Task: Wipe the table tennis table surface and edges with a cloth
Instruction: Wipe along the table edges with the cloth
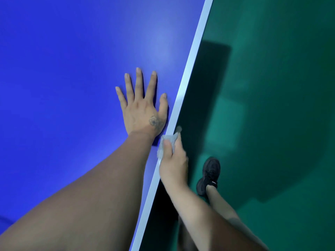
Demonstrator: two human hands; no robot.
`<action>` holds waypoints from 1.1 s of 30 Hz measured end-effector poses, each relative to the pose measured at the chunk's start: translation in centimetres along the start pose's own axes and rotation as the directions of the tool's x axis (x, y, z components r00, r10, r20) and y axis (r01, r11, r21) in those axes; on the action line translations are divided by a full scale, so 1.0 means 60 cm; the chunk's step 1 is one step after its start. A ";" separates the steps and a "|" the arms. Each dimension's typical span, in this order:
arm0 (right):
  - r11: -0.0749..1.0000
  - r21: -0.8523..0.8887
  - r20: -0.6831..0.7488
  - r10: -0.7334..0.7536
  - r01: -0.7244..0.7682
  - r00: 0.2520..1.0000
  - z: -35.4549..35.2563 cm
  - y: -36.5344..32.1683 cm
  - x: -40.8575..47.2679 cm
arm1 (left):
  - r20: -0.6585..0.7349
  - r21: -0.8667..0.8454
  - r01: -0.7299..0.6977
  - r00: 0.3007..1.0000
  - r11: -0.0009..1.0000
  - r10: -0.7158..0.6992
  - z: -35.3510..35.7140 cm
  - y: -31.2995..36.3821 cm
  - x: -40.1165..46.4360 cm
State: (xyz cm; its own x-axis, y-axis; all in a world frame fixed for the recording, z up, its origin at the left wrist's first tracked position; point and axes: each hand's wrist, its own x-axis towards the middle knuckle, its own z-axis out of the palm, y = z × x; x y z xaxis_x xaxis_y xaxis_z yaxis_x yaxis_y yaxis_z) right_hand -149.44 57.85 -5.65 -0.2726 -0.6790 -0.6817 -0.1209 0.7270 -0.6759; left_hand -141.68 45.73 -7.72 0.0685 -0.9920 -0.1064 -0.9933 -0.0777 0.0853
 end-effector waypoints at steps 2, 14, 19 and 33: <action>1.000 -0.002 -0.038 -0.011 0.011 0.999 -0.009 -0.038 0.065 | 0.000 -0.009 -0.013 1.000 1.000 0.013 0.000 -0.001 0.004; 0.999 -0.032 0.017 -0.023 0.024 1.000 -0.029 -0.063 0.091 | 0.003 0.030 -0.009 1.000 1.000 0.009 0.008 0.000 0.003; 0.999 -0.051 0.049 0.014 -0.011 0.999 -0.032 -0.062 0.088 | 0.003 0.023 -0.013 1.000 1.000 0.013 0.006 -0.001 0.003; 0.994 -0.109 -0.032 -0.011 0.008 0.999 -0.066 -0.200 0.268 | 0.002 -0.008 -0.012 1.000 1.000 0.012 0.001 -0.004 0.007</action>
State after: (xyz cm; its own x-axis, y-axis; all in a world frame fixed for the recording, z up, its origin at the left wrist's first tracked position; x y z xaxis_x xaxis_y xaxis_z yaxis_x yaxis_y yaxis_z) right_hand -156.17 38.59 -7.40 -0.3016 -0.6834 -0.6648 -0.2259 0.7287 -0.6465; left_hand -141.40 45.34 -7.82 0.0561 -0.9926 -0.1074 -0.9933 -0.0663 0.0946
